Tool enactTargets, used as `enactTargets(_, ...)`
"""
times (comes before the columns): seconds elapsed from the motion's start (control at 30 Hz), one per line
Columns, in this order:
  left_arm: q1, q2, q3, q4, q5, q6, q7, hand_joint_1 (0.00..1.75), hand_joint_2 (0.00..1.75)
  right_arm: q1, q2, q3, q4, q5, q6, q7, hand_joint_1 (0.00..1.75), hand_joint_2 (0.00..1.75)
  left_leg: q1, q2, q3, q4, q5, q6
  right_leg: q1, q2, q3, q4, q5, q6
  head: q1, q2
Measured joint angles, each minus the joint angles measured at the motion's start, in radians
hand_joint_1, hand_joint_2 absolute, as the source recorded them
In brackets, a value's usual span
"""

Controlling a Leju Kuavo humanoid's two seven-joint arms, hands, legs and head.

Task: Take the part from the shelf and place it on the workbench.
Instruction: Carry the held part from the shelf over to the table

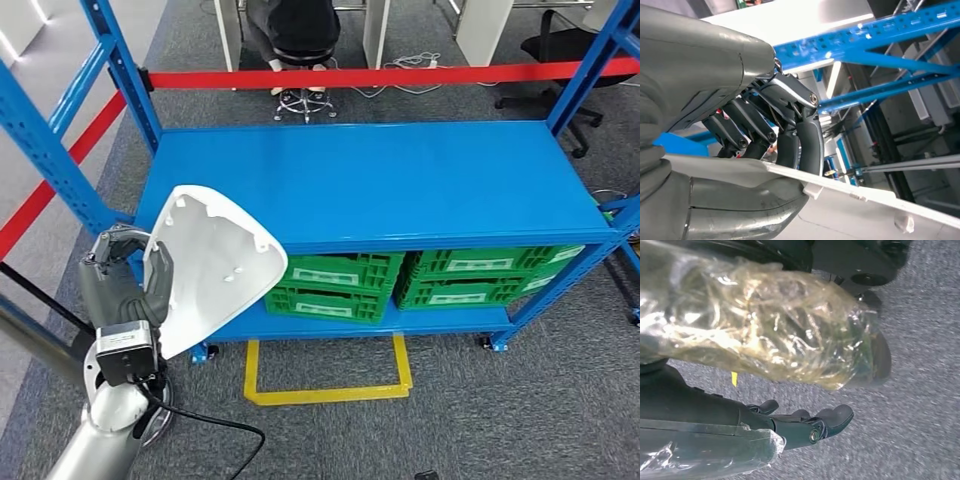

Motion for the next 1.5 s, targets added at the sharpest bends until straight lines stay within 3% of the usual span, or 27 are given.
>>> enactTargets(0.03,0.005,0.0,-0.003,0.0,0.001,0.0,-0.002,1.75,1.75,0.0,0.0,0.0,0.0,-0.001,0.0,0.0,0.0,0.0,-0.001,0.0,-0.013,0.001,0.009,0.001,-0.001,0.0,-0.018,0.069,-0.039,0.003,0.002,0.0)
enactTargets(0.07,0.01,0.0,-0.006,0.0,0.001,-0.001,-0.003,1.75,1.75,0.0,0.0,0.0,0.0,-0.001,0.0,0.0,0.0,0.0,-0.002,0.0,-0.025,0.002,0.019,0.001,-0.001,0.0,-0.029,0.124,-0.058,0.005,0.002,0.0)
enactTargets(0.1,0.013,0.0,-0.008,0.0,0.002,-0.001,-0.004,1.75,1.75,0.0,0.0,0.0,0.0,-0.001,0.0,0.0,0.0,0.0,-0.003,0.001,-0.037,0.003,0.027,0.0,-0.001,0.0,-0.024,0.148,-0.055,0.006,0.002,0.0)
enactTargets(0.13,0.016,0.0,-0.01,0.0,0.002,-0.001,-0.004,1.75,1.75,0.0,0.0,-0.001,0.0,-0.001,0.0,0.0,0.0,0.0,-0.003,0.001,-0.048,0.004,0.035,-0.001,-0.001,0.0,-0.001,0.132,-0.031,0.005,0.003,0.0)
enactTargets(0.2,0.019,0.0,-0.012,0.0,0.002,-0.001,-0.004,1.75,1.75,-0.001,0.0,-0.001,0.0,-0.001,0.0,0.0,0.0,0.0,-0.004,0.0,-0.066,0.007,0.05,-0.006,-0.001,0.0,0.094,0.001,0.02,0.001,0.003,0.0)
enactTargets(0.27,0.02,-0.001,-0.012,-0.001,0.002,-0.001,-0.006,1.75,1.75,-0.004,0.0,-0.002,0.0,-0.002,0.0,-0.002,0.0,0.0,-0.007,-0.001,-0.078,0.011,0.064,-0.015,0.001,0.001,0.186,-0.14,0.026,-0.006,0.002,0.0)
enactTargets(0.33,0.022,-0.001,-0.013,-0.002,0.004,0.0,-0.008,1.75,1.75,-0.005,0.0,-0.003,0.0,-0.004,-0.001,-0.005,0.0,0.0,-0.009,-0.001,-0.083,0.013,0.076,-0.024,0.004,0.002,0.207,-0.184,0.017,-0.011,0.001,0.0)
enactTargets(0.5,0.025,-0.001,-0.014,-0.002,0.006,0.001,-0.01,1.75,1.75,-0.003,0.0,-0.005,0.0,-0.004,-0.001,-0.006,0.0,0.0,-0.008,-0.001,-0.084,0.013,0.083,-0.03,0.005,0.002,0.197,-0.18,0.02,-0.017,0.001,0.0)
enactTargets(0.53,0.029,-0.001,-0.014,-0.002,0.007,0.002,-0.01,1.75,1.75,-0.003,0.001,-0.006,0.0,-0.006,-0.001,-0.006,0.0,0.0,-0.007,-0.002,-0.091,0.031,0.058,-0.035,0.004,0.001,0.191,-0.181,0.028,-0.026,-0.001,0.0)
enactTargets(0.63,0.051,-0.001,-0.015,-0.002,0.017,0.006,-0.013,1.75,1.75,-0.001,0.002,-0.012,0.0,-0.012,-0.002,-0.007,0.0,0.0,-0.001,-0.003,-0.147,0.247,-0.111,-0.057,0.001,-0.005,0.147,-0.18,0.074,-0.054,-0.007,0.0)
enactTargets(0.67,0.056,0.0,-0.016,-0.002,0.019,0.006,-0.013,1.75,1.75,-0.001,0.002,-0.014,0.0,-0.012,-0.003,-0.007,0.0,0.0,0.001,-0.003,-0.153,0.303,-0.133,-0.059,0.002,-0.005,0.13,-0.176,0.086,-0.054,-0.007,0.0)
enactTargets(0.7,0.059,0.0,-0.016,-0.002,0.019,0.006,-0.013,1.75,1.75,0.0,0.002,-0.016,0.0,-0.013,-0.003,-0.007,0.0,0.0,0.001,-0.003,-0.134,0.3,-0.117,-0.058,0.003,-0.005,0.115,-0.171,0.093,-0.053,-0.007,0.0)
enactTargets(0.77,0.061,0.0,-0.016,-0.002,0.019,0.007,-0.014,1.75,1.75,0.0,0.004,-0.017,0.0,-0.013,-0.004,-0.007,0.0,0.0,0.001,-0.004,-0.049,0.189,-0.064,-0.051,0.003,-0.005,0.09,-0.158,0.103,-0.049,-0.007,0.0)
enactTargets(0.83,0.06,-0.001,-0.016,-0.002,0.019,0.009,-0.015,1.75,1.75,-0.001,0.006,-0.018,0.0,-0.013,-0.005,-0.008,0.0,0.0,-0.002,-0.004,0.036,0.056,-0.049,-0.042,0.006,-0.003,0.073,-0.145,0.112,-0.041,-0.007,0.0)
enactTargets(0.87,0.061,-0.001,-0.016,-0.002,0.019,0.011,-0.017,1.75,1.75,-0.001,0.007,-0.019,0.0,-0.014,-0.006,-0.008,0.0,0.0,-0.004,-0.004,0.056,0.021,-0.052,-0.038,0.006,-0.003,0.067,-0.141,0.117,-0.035,-0.007,0.0)
enactTargets(0.93,0.065,-0.002,-0.016,-0.003,0.019,0.016,-0.022,1.75,1.75,0.0,0.008,-0.02,0.0,-0.016,-0.007,-0.011,0.0,0.0,-0.007,-0.004,0.054,0.006,-0.049,-0.027,0.006,-0.004,0.061,-0.141,0.13,-0.021,-0.006,0.0)
enactTargets(1.0,0.069,-0.003,-0.016,-0.003,0.019,0.02,-0.028,1.75,1.75,0.001,0.008,-0.022,0.0,-0.019,-0.009,-0.016,0.0,0.0,-0.006,0.0,0.041,0.001,-0.03,-0.012,0.003,-0.002,0.048,-0.123,0.107,-0.009,-0.005,0.0)
enactTargets(1.1,0.078,-0.006,-0.016,-0.003,0.019,0.026,-0.032,1.75,1.75,0.0,0.008,-0.024,0.0,-0.022,-0.012,-0.021,0.0,0.0,-0.004,0.003,0.004,-0.001,0.003,0.001,0.0,-0.001,-0.007,0.028,-0.024,0.003,-0.001,0.0)
enactTargets(1.13,0.082,-0.006,-0.016,-0.003,0.018,0.027,-0.033,1.75,1.75,0.0,0.008,-0.024,0.0,-0.022,-0.013,-0.021,0.0,0.0,-0.005,0.003,-0.011,0.0,0.013,0.002,0.0,-0.001,-0.021,0.093,-0.056,0.006,0.0,0.0)
enactTargets(1.17,0.087,-0.006,-0.016,-0.003,0.018,0.029,-0.033,1.75,1.75,0.0,0.008,-0.024,0.0,-0.022,-0.015,-0.021,0.0,0.0,-0.006,0.003,-0.025,0.001,0.024,0.002,0.0,-0.001,-0.026,0.137,-0.066,0.007,-0.001,0.0)
enactTargets(1.2,0.09,-0.006,-0.016,-0.003,0.018,0.031,-0.034,1.75,1.75,0.001,0.008,-0.024,0.0,-0.022,-0.016,-0.02,0.0,0.0,-0.007,0.003,-0.039,0.002,0.033,0.0,0.0,-0.001,-0.014,0.149,-0.052,0.007,0.0,0.0)
enactTargets(1.23,0.093,-0.006,-0.016,-0.003,0.018,0.034,-0.034,1.75,1.75,0.001,0.008,-0.025,0.0,-0.022,-0.018,-0.018,0.0,0.0,-0.008,0.003,-0.052,0.004,0.042,-0.001,0.0,-0.001,0.017,0.123,-0.023,0.006,0.0,0.0)
enactTargets(1.3,0.096,-0.007,-0.016,-0.003,0.019,0.037,-0.036,1.75,1.75,-0.001,0.008,-0.026,0.0,-0.022,-0.026,-0.01,0.0,0.0,-0.01,0.002,-0.075,0.009,0.058,-0.007,0.001,-0.001,0.124,-0.02,0.022,0.0,0.0,0.0)
enactTargets(1.37,0.099,-0.01,-0.016,-0.003,0.029,0.036,-0.035,1.75,1.75,-0.005,0.008,-0.029,0.0,-0.032,-0.033,-0.003,0.0,0.0,-0.013,0.002,-0.088,0.015,0.071,-0.016,0.003,0.0,0.206,-0.152,0.015,-0.007,-0.002,0.0)
enactTargets(1.4,0.101,-0.011,-0.016,-0.003,0.041,0.033,-0.033,1.75,1.75,-0.007,0.008,-0.034,0.0,-0.042,-0.035,-0.001,0.0,0.0,-0.013,0.002,-0.091,0.016,0.078,-0.021,0.005,0.001,0.219,-0.18,0.005,-0.011,-0.002,0.0)
enactTargets(1.47,0.108,-0.015,-0.015,-0.003,0.077,0.018,-0.026,1.75,1.75,-0.006,0.01,-0.048,0.0,-0.064,-0.042,0.003,0.0,0.0,-0.011,0.002,-0.096,0.019,0.086,-0.033,0.006,-0.001,0.209,-0.186,0.012,-0.027,-0.002,0.0)
enactTargets(1.5,0.113,-0.017,-0.015,-0.003,0.097,0.007,-0.023,1.75,1.75,-0.006,0.012,-0.055,0.0,-0.072,-0.05,0.005,0.0,0.0,-0.009,0.001,-0.1,0.029,0.073,-0.039,0.005,-0.002,0.204,-0.187,0.019,-0.038,-0.003,0.0)
